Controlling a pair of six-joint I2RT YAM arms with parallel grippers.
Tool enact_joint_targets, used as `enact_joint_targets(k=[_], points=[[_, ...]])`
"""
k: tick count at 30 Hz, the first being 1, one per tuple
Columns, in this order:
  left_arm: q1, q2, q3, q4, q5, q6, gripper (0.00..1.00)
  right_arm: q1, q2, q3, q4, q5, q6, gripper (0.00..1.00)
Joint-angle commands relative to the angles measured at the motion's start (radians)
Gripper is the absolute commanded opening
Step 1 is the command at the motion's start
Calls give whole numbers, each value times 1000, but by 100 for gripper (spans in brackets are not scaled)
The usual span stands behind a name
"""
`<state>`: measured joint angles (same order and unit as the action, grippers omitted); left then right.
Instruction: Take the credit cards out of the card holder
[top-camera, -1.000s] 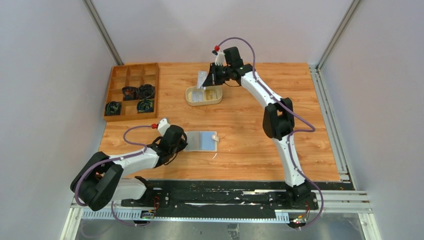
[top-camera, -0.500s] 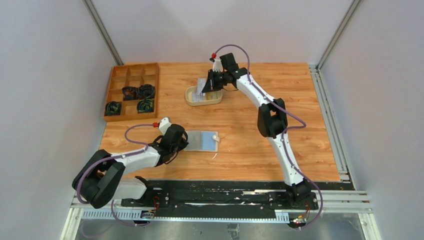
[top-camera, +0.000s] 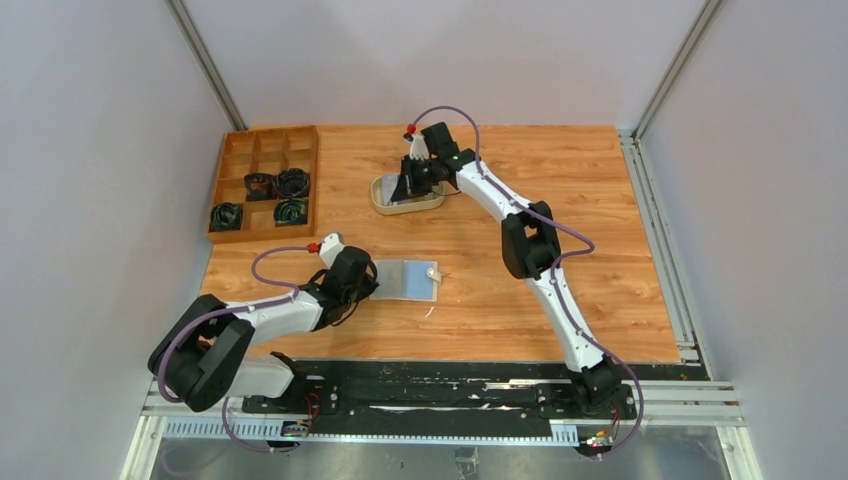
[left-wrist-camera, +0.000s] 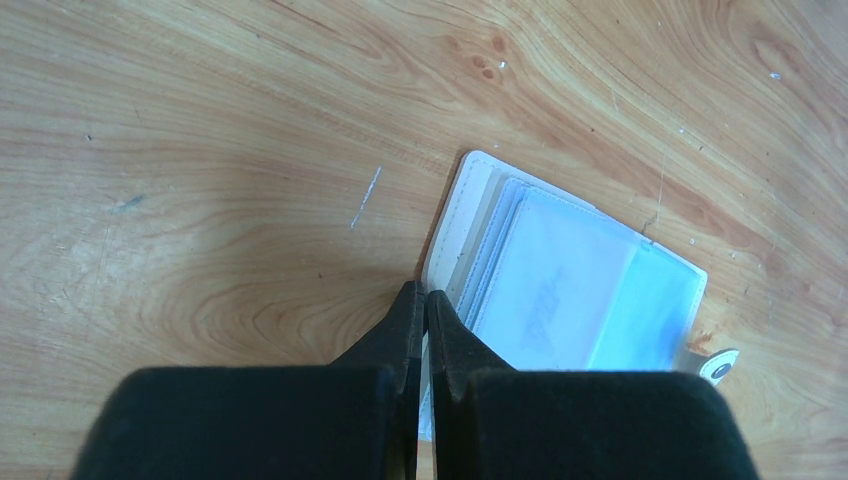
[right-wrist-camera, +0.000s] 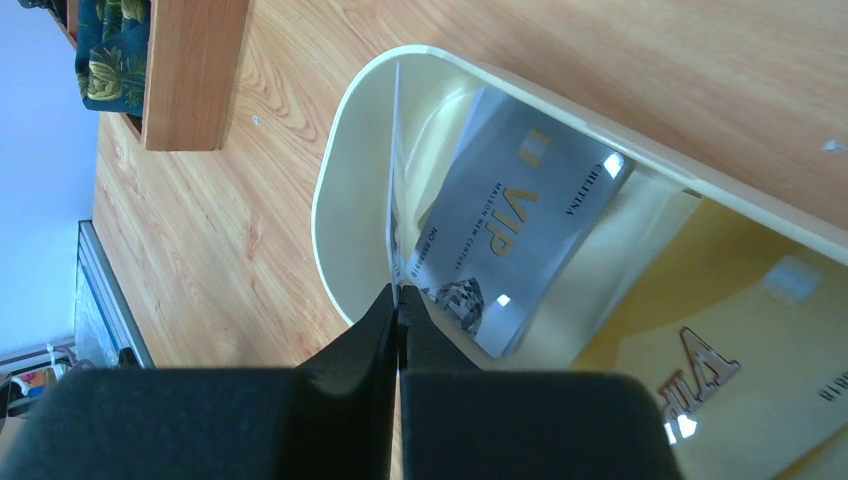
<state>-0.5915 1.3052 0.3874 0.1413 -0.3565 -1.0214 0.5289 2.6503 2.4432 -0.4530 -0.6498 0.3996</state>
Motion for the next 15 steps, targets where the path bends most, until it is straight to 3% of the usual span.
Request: enact_joint_targets(k=[1,8,12,15], points=[[-5,35,-18,-101,5,25,0,14,25,37,17,-6,18,0],[-6,41,-18,-101,10,26,0,16,16,12,19,-17,4,1],[-7,41,-17,-103,15,26,0,15,-6,-13,19,-16,-14,19],[-7,41,-17,-102,17,26,0,15,-20,-20,18,-13,-26,27]])
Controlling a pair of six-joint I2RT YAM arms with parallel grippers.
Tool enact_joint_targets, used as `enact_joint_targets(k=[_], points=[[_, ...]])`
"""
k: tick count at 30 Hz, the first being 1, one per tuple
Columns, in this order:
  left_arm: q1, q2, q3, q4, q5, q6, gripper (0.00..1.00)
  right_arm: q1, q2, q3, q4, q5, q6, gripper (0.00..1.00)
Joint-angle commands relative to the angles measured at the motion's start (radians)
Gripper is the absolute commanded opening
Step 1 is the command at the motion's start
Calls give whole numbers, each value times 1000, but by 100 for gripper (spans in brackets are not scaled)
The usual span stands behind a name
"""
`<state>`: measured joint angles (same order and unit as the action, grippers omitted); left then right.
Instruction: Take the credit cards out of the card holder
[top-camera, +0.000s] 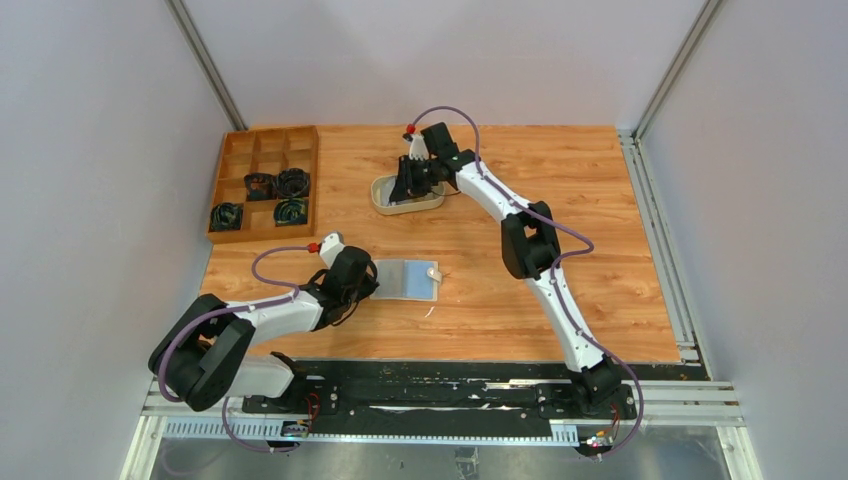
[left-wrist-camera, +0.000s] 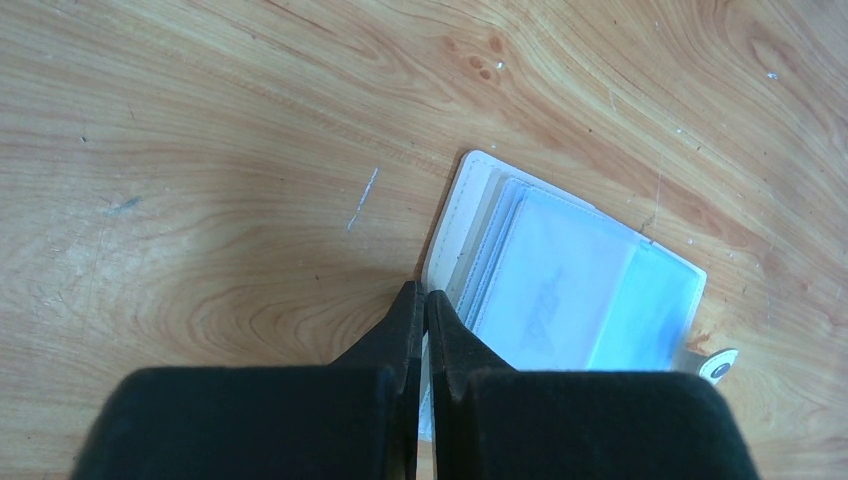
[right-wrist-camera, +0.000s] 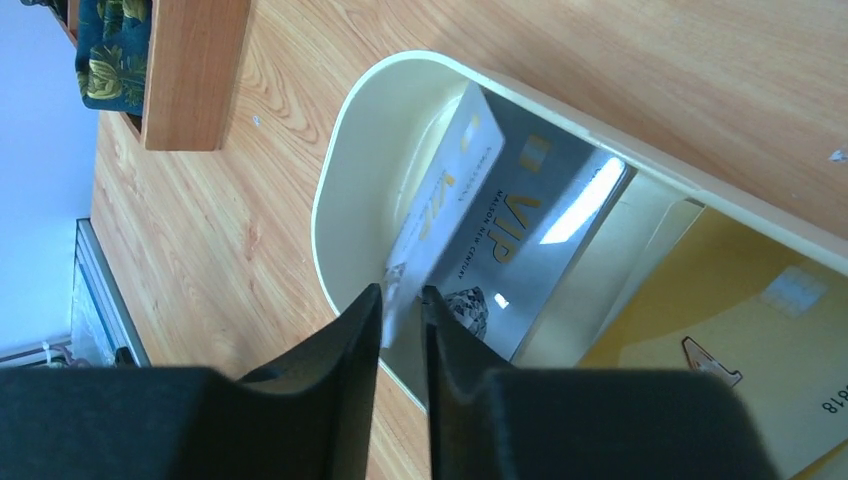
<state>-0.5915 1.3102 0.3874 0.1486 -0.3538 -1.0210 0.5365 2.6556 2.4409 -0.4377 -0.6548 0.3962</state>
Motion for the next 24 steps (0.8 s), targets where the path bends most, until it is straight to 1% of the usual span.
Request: enact_joint_targets(k=[1,5,7,9,15,24], points=[[-7,36,-15,-109,16,25,0,7,-29,-18,2,-8,-26,31],[-6,34,-17,-109,18,26,0,7,-41,-16,-5,-2,-37,50],[-7,31,-18,-110,19,26,0,7,-53,-19,-13,9,-51,56],[-7,26,-20,-110,19,25,0,5,-68,-27,-22,21,-65,59],[-7,18,-22,-113,19,23,0,-13,-124,-72,-23,38,-90,61],[-7,17,-20,-112,25,21,0,-33,-191,-215,-30,49,-142,59]])
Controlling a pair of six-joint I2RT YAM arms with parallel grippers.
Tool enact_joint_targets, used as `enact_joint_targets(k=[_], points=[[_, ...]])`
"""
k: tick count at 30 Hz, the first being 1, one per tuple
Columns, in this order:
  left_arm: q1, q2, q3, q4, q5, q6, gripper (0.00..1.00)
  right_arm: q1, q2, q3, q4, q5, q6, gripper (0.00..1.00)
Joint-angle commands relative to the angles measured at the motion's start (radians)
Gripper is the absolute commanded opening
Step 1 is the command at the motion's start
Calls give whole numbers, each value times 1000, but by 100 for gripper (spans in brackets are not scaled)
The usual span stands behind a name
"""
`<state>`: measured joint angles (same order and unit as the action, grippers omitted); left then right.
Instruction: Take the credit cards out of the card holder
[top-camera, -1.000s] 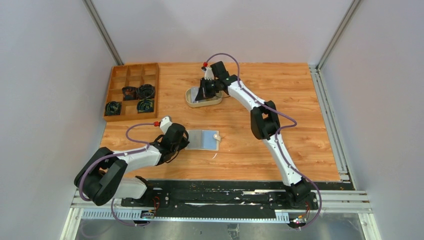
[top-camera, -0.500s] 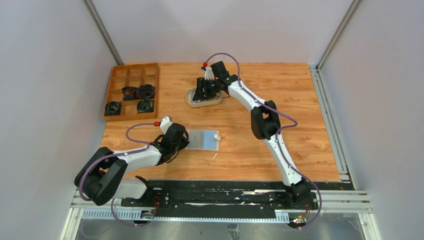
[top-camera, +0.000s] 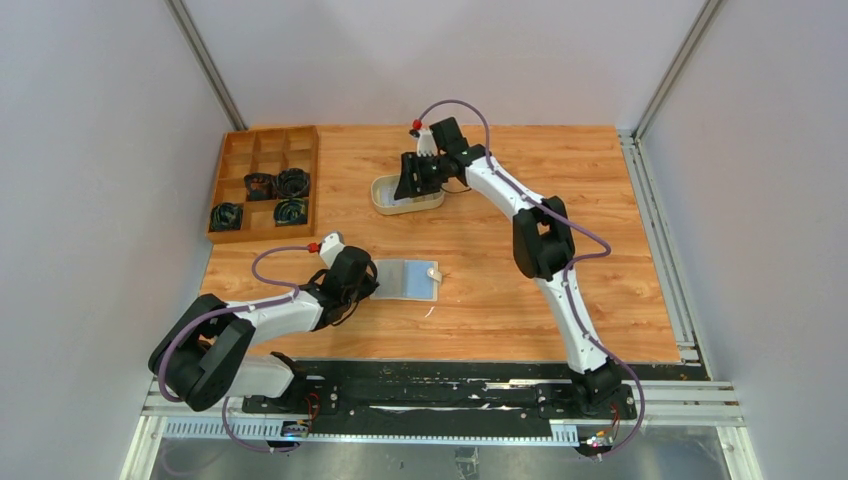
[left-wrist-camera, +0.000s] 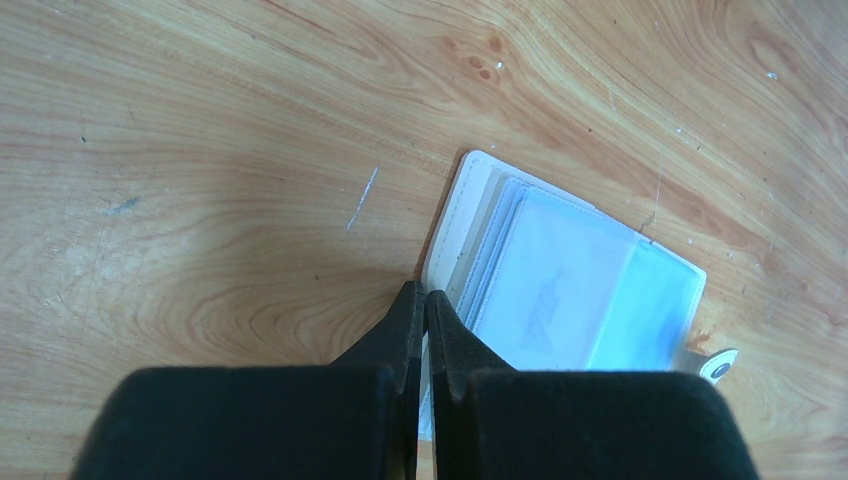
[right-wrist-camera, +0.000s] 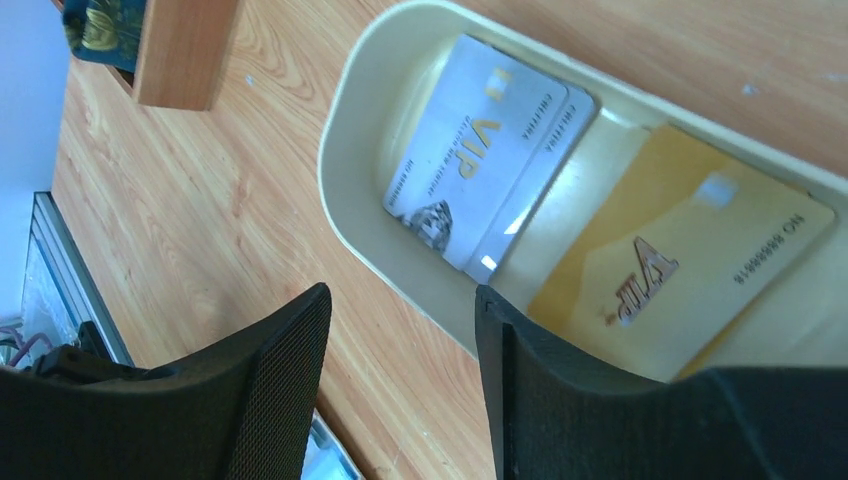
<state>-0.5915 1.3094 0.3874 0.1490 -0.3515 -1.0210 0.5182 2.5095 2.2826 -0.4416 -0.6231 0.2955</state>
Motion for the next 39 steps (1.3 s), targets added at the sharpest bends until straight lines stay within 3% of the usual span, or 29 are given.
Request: enact_joint_targets(k=[1,18,39], points=[[-6,19,-21,-112,23,23,0,-16,-50,-72,-25,17,-46,58],[-8,19,-17,-112,26,17,0,-15,-178,-279,17,8,-71,56],[-19,14,-24,-112,28,0,0,-90,-263,-436,-4,-103,-230,54]])
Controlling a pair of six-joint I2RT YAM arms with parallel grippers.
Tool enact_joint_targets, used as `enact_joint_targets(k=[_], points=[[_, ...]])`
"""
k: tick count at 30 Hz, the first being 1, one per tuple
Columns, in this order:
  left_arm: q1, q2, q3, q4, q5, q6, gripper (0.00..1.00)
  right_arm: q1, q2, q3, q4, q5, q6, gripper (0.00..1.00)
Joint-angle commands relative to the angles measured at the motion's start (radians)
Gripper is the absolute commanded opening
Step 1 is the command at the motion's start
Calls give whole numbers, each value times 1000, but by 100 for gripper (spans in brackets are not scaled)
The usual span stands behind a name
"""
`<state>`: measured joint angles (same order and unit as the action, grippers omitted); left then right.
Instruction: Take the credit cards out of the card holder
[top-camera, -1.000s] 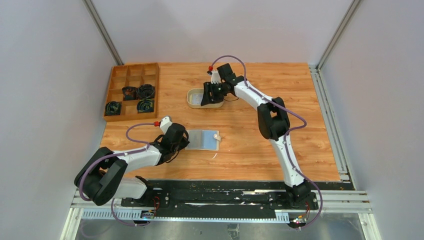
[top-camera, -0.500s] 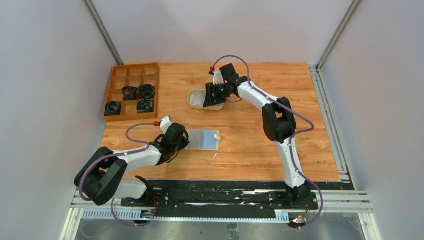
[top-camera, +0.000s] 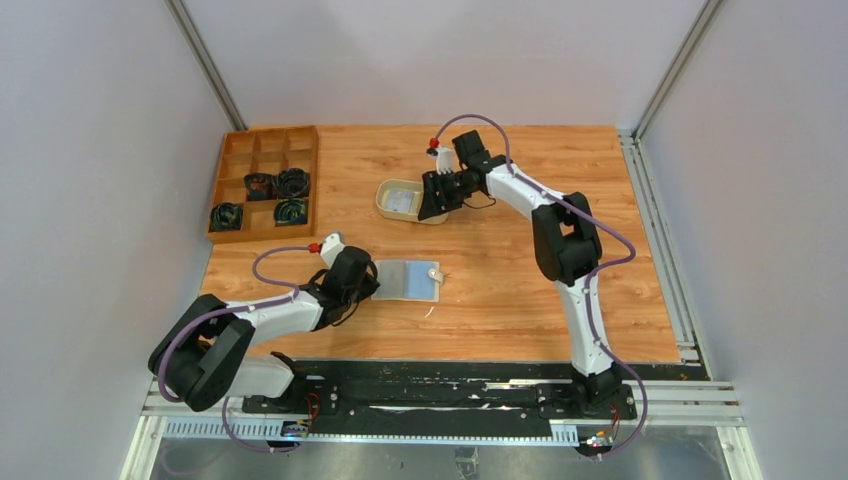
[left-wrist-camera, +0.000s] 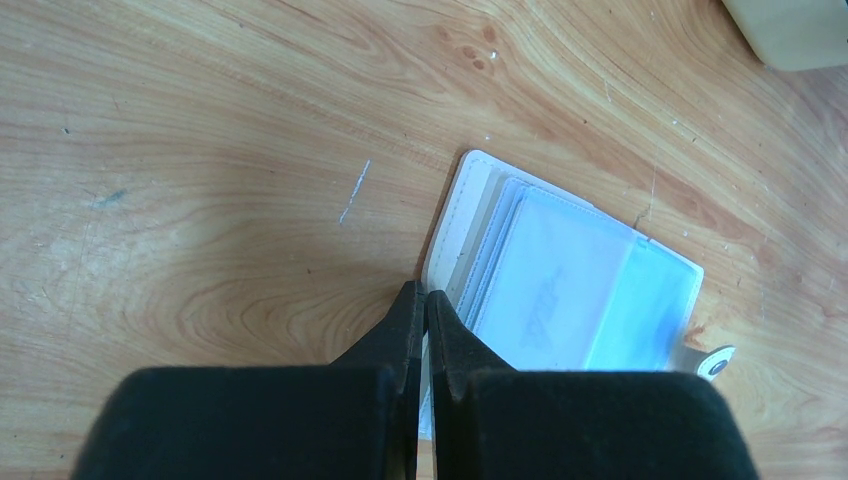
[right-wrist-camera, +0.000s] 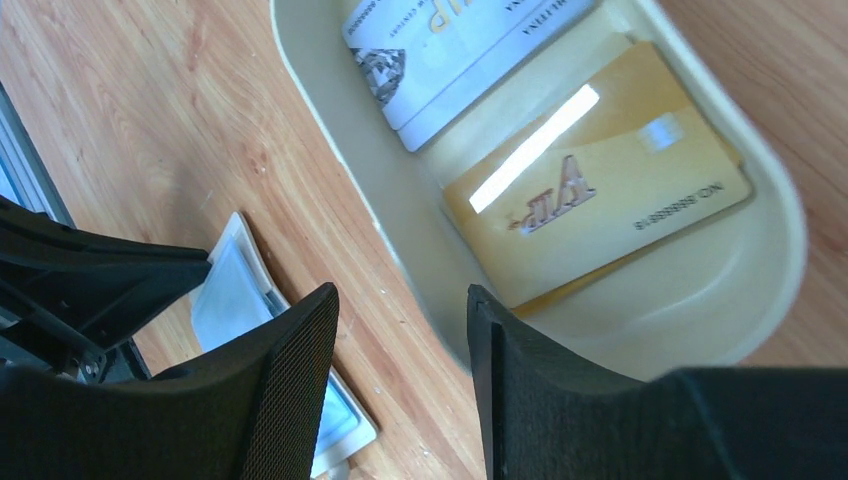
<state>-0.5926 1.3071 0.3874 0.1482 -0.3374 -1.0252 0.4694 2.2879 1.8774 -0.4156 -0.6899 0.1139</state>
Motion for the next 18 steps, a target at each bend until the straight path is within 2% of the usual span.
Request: enact_joint_targets(k=[1,9,14,18], points=[[-19,17,-23,-111,14,4,0,-49,-46,-38,-32,-42,-56,54],[-28,36,-7,-111,14,3,0,-122,-68,-59,-90,-132,-158,53],[-30,45,1,-113,15,6,0,-157,-52,-20,-196,-176,-251,53],[-32,52,6,-113,15,6,0,-188,-37,4,-219,-178,-261,52]])
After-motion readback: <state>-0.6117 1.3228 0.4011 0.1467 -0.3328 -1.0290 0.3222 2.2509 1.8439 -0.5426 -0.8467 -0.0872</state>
